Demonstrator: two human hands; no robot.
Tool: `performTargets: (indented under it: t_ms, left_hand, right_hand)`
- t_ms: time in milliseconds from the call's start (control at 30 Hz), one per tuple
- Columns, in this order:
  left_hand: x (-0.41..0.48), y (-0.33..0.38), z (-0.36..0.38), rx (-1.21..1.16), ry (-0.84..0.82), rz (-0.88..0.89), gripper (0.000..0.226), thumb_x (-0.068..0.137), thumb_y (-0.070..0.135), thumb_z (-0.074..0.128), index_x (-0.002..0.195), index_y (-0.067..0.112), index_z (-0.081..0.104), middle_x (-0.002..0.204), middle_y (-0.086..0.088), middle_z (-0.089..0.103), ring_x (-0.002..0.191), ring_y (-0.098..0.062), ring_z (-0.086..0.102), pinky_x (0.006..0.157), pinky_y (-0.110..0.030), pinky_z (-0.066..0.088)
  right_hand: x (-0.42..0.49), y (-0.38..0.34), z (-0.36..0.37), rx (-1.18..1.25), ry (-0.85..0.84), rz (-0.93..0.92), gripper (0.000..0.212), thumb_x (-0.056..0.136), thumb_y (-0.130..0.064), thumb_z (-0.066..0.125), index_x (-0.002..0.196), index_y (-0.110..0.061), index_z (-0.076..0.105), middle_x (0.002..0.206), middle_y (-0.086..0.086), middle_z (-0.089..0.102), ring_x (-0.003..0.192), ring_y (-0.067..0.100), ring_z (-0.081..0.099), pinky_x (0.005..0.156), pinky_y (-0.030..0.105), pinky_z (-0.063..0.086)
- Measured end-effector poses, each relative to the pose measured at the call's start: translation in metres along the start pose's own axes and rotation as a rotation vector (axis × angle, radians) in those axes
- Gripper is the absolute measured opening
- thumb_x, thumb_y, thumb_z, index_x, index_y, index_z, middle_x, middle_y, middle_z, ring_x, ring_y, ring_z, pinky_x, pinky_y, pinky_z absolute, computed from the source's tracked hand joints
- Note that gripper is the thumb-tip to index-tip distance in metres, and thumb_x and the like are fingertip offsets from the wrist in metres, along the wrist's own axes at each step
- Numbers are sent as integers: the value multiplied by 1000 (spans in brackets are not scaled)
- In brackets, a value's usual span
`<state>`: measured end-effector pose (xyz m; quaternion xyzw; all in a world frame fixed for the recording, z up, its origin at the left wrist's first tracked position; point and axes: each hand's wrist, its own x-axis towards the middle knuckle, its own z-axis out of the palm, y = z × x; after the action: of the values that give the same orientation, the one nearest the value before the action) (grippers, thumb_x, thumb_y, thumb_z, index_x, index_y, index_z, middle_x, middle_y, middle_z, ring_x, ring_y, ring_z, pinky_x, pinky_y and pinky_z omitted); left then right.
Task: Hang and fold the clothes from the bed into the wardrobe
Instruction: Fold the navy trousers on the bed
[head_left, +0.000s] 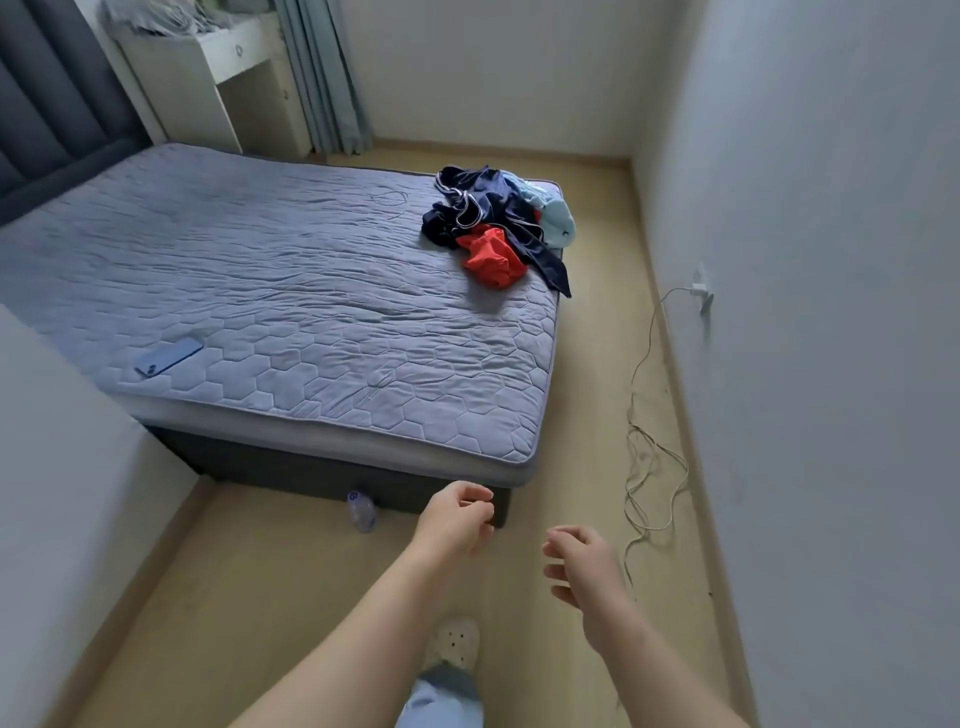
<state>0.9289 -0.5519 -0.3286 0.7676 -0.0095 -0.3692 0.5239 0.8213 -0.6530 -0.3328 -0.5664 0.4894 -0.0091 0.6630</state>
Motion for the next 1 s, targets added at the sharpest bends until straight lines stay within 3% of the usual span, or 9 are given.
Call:
performTargets:
  t_ms: [67,233,400,533,600,1000]
  left_hand:
    - [42,26,2,12,-16,-20,14,88,7,53,87,21,57,85,1,60,69,-12,62,51,-21,40]
    - [118,80,8,91,-70,-24,13,88,12,51,96,21,58,93,-2,62,85,-16,62,63,-23,47]
    - [188,137,45,127,-130,-45,14,91,7,47,100,15,56,87,-2,58,68,-9,56,53,-18,44]
    - [230,172,76,156,-133,-45,13,91,7,48,96,16,56,82,1,58,69,-9,56,56,-19,43]
    - [298,213,143,103,-103,-40,15,89,4,48,94,15,56,78,-1,58,68,-12,55,56,-21,41]
    - [421,331,233,24,-11,-88,18,87,3,49,84,20,55,77,-3,57,67,-14,53,57,-24,39]
  right_hand:
    - [38,-27,3,17,36,24,13,92,-10,50,80,-14,55,75,1,54,60,16,48,55,24,34]
    - [106,-91,9,86,54,44,14,92,-11,51,79,-16,55,73,0,55,58,14,49,55,23,34]
    - [178,-137,-17,148,83,60,15,92,-11,50,79,-16,56,73,0,56,60,15,50,55,24,37]
    - [222,-172,-39,151,86,87,13,92,-11,50,80,-15,55,74,1,56,60,14,50,55,24,37]
    - [300,-210,-94,131,78,62,13,91,-10,50,80,-14,55,74,1,55,58,14,49,53,23,35]
    - [445,-335,-167,-4,-33,116,15,91,-11,49,77,-15,53,75,2,54,58,15,48,53,24,34]
